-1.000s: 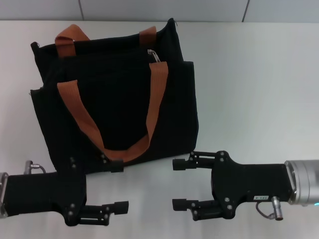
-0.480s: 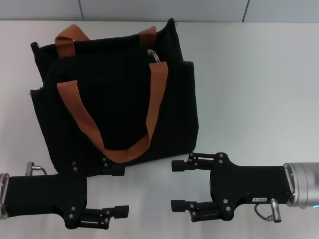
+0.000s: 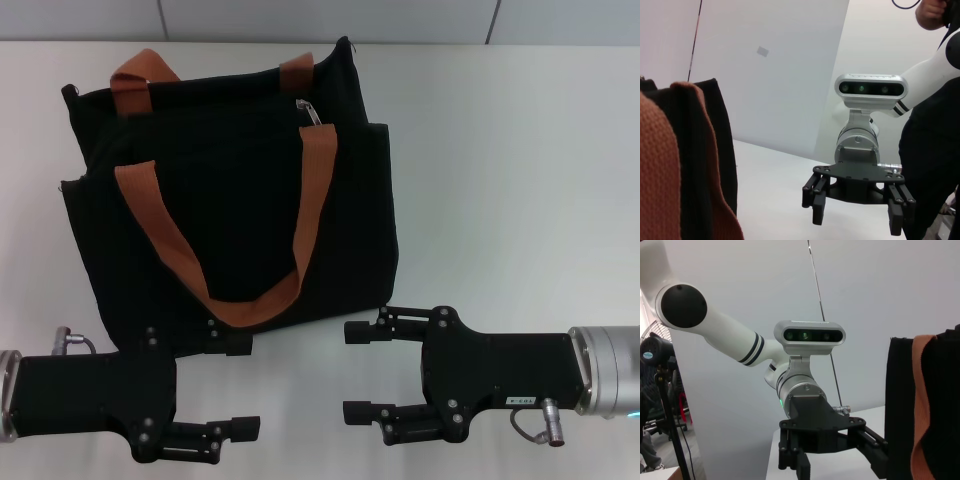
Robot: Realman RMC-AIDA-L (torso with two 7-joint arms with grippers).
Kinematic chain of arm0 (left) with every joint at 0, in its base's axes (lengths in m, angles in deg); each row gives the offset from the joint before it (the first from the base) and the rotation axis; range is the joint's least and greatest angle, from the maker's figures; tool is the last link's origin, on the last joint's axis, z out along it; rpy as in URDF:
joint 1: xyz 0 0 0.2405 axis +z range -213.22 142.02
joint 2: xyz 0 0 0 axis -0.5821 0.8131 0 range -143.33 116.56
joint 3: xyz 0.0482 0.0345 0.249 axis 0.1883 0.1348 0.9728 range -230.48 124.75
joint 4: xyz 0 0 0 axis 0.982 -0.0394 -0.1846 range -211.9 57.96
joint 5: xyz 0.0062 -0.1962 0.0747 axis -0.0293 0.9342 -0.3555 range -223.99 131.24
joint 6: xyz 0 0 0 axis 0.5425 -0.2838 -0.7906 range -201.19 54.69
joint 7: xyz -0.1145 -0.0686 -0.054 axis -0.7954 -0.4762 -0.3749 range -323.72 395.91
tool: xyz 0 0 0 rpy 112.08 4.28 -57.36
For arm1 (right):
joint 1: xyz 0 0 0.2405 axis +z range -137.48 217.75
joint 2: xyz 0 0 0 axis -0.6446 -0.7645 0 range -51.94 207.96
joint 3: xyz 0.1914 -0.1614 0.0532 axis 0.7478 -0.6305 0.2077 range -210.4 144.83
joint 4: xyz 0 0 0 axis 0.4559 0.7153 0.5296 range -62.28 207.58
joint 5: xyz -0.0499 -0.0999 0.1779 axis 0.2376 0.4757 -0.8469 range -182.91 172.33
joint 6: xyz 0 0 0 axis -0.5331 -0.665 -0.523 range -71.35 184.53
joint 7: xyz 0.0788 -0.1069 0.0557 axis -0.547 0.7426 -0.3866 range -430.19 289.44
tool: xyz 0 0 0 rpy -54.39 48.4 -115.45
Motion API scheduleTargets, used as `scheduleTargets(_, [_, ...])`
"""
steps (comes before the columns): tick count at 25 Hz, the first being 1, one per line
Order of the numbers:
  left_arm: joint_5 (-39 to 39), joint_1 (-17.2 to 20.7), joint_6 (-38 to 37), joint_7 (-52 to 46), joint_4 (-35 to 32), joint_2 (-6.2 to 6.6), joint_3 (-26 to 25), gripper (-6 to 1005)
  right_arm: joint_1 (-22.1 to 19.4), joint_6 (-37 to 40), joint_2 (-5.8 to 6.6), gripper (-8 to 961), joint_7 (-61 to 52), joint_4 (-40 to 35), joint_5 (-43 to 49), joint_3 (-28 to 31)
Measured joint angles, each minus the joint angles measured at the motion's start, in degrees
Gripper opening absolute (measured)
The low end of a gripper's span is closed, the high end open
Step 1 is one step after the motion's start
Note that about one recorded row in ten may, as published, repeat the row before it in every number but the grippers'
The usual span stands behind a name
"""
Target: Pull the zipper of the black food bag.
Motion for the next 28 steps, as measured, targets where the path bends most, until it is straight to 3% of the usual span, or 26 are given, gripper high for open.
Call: scheduleTargets(28, [-0.9, -0.4, 0.3, 0.2, -0.1, -0.19, -0.1, 829, 0.0, -0.3, -0.04, 759, 0.7, 0.1, 0.0, 0.1])
